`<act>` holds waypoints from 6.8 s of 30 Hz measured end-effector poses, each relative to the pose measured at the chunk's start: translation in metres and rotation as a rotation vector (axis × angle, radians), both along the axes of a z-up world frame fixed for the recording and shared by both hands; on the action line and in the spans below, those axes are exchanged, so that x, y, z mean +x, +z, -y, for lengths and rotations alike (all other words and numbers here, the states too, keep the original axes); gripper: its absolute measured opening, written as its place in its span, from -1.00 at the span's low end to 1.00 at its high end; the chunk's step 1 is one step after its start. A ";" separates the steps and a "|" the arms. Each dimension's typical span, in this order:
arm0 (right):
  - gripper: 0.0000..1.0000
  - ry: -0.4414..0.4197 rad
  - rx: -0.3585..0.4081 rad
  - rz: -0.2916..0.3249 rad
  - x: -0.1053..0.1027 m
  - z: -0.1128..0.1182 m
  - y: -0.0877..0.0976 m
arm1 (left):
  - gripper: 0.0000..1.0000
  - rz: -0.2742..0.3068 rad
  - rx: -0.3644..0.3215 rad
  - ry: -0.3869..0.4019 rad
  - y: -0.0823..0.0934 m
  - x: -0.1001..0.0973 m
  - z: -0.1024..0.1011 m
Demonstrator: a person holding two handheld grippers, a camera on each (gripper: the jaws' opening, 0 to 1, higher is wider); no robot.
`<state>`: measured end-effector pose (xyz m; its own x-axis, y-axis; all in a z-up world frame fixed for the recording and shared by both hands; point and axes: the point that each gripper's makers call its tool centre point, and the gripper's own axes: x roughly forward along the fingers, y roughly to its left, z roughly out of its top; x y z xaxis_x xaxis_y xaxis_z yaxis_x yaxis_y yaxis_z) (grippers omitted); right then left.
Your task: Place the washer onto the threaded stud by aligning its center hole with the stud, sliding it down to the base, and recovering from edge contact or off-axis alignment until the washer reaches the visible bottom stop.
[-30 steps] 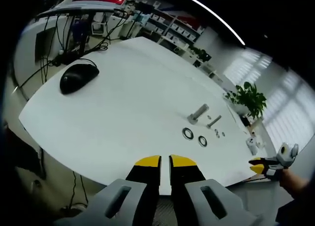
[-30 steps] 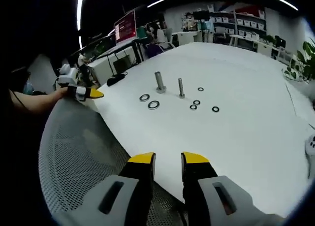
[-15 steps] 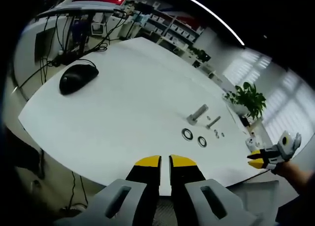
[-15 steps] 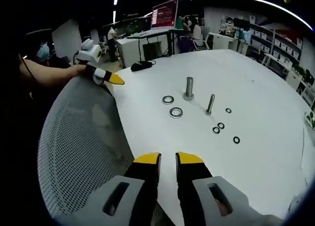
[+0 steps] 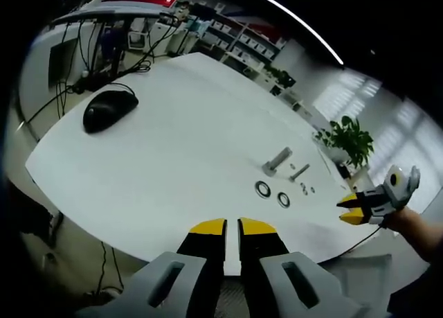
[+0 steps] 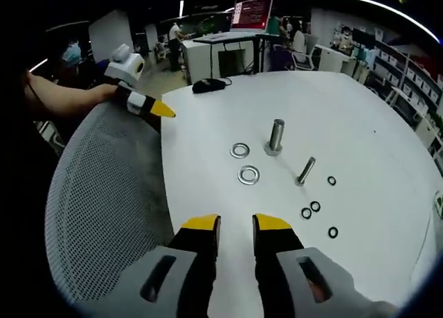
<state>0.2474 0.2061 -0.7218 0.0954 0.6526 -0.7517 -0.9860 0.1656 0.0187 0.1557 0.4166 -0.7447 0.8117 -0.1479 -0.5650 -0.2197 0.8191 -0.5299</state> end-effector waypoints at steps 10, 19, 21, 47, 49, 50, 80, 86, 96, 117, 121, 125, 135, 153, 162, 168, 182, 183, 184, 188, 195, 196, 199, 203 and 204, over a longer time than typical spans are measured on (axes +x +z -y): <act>-0.44 0.081 -0.076 -0.014 0.007 -0.025 -0.011 | -0.93 0.005 -0.007 -0.006 0.001 0.000 0.002; -0.36 0.156 -0.171 -0.014 0.012 -0.045 -0.031 | -0.92 0.008 -0.012 0.002 0.001 0.001 0.000; -0.36 0.171 -0.191 -0.011 0.015 -0.050 -0.036 | -0.92 0.000 -0.002 -0.003 -0.001 0.001 0.000; -0.34 0.313 -0.421 0.014 0.032 -0.079 -0.079 | -1.00 0.044 0.028 -0.005 0.003 0.007 -0.006; -0.34 0.359 -0.451 0.031 0.029 -0.079 -0.079 | -1.00 0.045 0.030 -0.004 0.004 0.007 -0.006; -0.35 0.376 -0.464 0.033 0.029 -0.080 -0.079 | -1.00 0.047 0.030 -0.003 0.004 0.007 -0.006; -0.53 0.448 -0.467 0.051 0.028 -0.083 -0.079 | -1.00 0.052 0.030 0.011 0.004 0.007 -0.007; -0.54 0.422 -0.446 0.073 0.031 -0.083 -0.078 | -1.00 0.052 0.031 0.012 0.004 0.008 -0.008; -0.54 0.406 -0.426 0.077 0.036 -0.084 -0.064 | -1.00 0.049 0.031 0.013 0.004 0.008 -0.008; -0.54 0.425 -0.416 0.115 0.044 -0.093 -0.026 | -1.00 0.048 0.030 0.011 0.004 0.007 -0.008; -0.54 0.432 -0.416 0.128 0.048 -0.094 -0.020 | -1.00 0.048 0.031 0.010 0.004 0.007 -0.008; -0.54 0.434 -0.412 0.140 0.053 -0.097 -0.013 | -1.00 0.046 0.031 0.009 0.004 0.007 -0.008; -0.53 0.432 -0.407 0.178 0.068 -0.107 0.001 | -1.00 0.047 0.032 0.008 0.004 0.006 -0.007; -0.53 0.474 -0.446 0.194 0.082 -0.121 0.003 | -1.00 0.049 0.032 0.005 0.004 0.006 -0.007; -0.53 0.503 -0.485 0.183 0.087 -0.127 -0.006 | -1.00 0.050 0.030 0.006 0.004 0.007 -0.007; -0.53 0.532 -0.511 0.176 0.084 -0.127 -0.013 | -1.00 0.060 0.029 0.010 0.005 0.008 -0.008; -0.53 0.550 -0.545 0.144 0.089 -0.127 -0.031 | -1.00 0.067 0.028 0.013 0.006 0.009 -0.009; -0.54 0.553 -0.551 0.138 0.089 -0.126 -0.033 | -1.00 0.068 0.027 0.013 0.006 0.010 -0.009; -0.54 0.557 -0.552 0.135 0.089 -0.126 -0.035 | -1.00 0.067 0.026 0.012 0.006 0.010 -0.009; -0.54 0.559 -0.554 0.132 0.088 -0.127 -0.040 | -1.00 0.067 0.028 0.013 0.006 0.009 -0.010; -0.53 0.553 -0.564 0.116 0.085 -0.126 -0.049 | -1.00 0.067 0.042 0.012 0.006 0.009 -0.011; -0.53 0.552 -0.564 0.117 0.086 -0.127 -0.051 | -1.00 0.067 0.043 0.011 0.006 0.009 -0.011; -0.53 0.548 -0.572 0.111 0.088 -0.125 -0.056 | -1.00 0.067 0.042 0.013 0.006 0.009 -0.011; -0.52 0.569 -0.576 0.115 0.088 -0.125 -0.062 | -1.00 0.070 0.040 0.013 0.006 0.009 -0.011; -0.51 0.590 -0.578 0.120 0.087 -0.124 -0.063 | -1.00 0.072 0.040 0.015 0.007 0.009 -0.011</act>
<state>0.3345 0.3305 -0.7849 -0.0402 0.1349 -0.9900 -0.9036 -0.4278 -0.0216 0.1647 0.4278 -0.7379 0.8523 -0.1138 -0.5104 -0.1945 0.8370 -0.5114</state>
